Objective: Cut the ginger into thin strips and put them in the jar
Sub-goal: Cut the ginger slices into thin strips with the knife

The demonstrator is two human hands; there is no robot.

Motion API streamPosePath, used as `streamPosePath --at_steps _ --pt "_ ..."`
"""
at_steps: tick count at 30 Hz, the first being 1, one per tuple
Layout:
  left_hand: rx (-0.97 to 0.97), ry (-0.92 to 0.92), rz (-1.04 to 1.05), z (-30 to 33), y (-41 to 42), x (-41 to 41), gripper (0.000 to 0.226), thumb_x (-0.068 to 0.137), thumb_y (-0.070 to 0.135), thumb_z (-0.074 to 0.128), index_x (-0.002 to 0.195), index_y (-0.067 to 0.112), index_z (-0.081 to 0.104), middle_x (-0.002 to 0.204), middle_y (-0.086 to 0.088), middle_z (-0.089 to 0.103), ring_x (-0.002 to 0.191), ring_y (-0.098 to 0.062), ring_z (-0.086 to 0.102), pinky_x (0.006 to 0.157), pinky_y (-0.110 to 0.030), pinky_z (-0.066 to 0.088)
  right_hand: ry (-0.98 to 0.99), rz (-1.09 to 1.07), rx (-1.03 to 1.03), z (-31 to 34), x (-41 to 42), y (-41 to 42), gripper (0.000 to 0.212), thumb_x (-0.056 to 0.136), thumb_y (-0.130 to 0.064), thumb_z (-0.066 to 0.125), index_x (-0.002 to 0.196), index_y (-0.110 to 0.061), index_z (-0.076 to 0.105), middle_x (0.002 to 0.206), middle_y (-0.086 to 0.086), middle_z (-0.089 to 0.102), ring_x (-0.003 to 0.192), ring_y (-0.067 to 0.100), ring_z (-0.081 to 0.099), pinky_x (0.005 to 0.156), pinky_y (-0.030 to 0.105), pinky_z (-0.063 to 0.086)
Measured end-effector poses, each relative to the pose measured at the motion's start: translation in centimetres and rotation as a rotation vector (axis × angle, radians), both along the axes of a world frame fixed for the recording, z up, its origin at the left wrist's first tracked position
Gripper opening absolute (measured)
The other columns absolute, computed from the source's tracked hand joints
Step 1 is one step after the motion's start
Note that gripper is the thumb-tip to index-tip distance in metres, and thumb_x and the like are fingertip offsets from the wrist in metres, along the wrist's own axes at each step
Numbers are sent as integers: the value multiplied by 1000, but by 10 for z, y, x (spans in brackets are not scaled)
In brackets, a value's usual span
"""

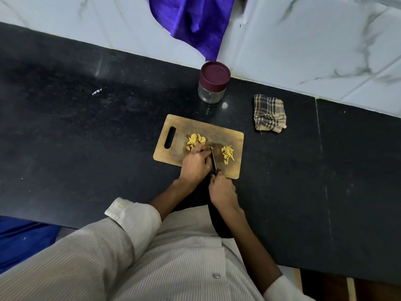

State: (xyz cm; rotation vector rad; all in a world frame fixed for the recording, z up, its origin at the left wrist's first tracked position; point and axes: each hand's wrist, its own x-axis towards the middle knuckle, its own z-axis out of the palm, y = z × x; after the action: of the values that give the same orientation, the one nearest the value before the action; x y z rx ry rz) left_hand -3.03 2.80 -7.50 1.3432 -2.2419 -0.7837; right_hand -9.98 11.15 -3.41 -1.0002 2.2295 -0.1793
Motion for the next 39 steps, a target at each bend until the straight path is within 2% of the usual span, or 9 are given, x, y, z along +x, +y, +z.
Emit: streamPosePath --at_steps 5,20,25,29,32,34,39 --pt "-11 -24 -6 4 -1 2 23 90 7 54 106 1 70 114 -15 57 87 -30 64 72 -41 56 13 23 -8 -1 2 12 36 107 -29 34 127 -4 50 120 20 62 112 35 59 83 39 44" --pt "-56 -107 -92 7 -1 5 23 93 11 52 106 2 68 115 -13 54 84 -31 62 72 -40 52 21 -36 -35 8 8 1 35 106 -26 36 127 -3 52 126 19 60 117 36 57 90 41 45" --pt "-73 -121 -115 8 0 5 26 93 9 51 112 2 66 122 -12 53 86 -32 63 73 -40 54 -74 -120 -102 2 11 1 33 106 -27 37 119 -2 55 119 21 63 108 38 60 85 41 48" --pt "-96 -158 -141 8 -1 6 25 93 10 49 111 3 66 123 -12 54 88 -31 63 73 -39 52 -113 -161 -117 0 14 2 32 105 -30 37 115 -4 55 115 22 63 101 40 63 84 51 55" --pt "-123 -223 -211 9 -3 5 26 95 13 47 114 4 62 128 -10 50 96 -27 61 76 -35 49 -5 -96 -78 3 13 1 33 106 -27 36 121 -3 53 121 21 62 111 39 60 88 43 49" --pt "-134 -256 -225 11 -4 5 28 96 15 45 117 5 61 131 -10 48 101 -26 59 77 -34 47 74 -41 -50 2 11 0 33 106 -25 35 125 -2 50 124 21 61 115 38 58 89 43 46" --pt "-145 -245 -201 9 -2 5 27 96 15 45 115 6 63 130 -8 49 102 -25 59 78 -32 48 73 -21 6 1 9 4 37 106 -25 34 130 -1 49 127 21 59 117 37 57 89 42 46"
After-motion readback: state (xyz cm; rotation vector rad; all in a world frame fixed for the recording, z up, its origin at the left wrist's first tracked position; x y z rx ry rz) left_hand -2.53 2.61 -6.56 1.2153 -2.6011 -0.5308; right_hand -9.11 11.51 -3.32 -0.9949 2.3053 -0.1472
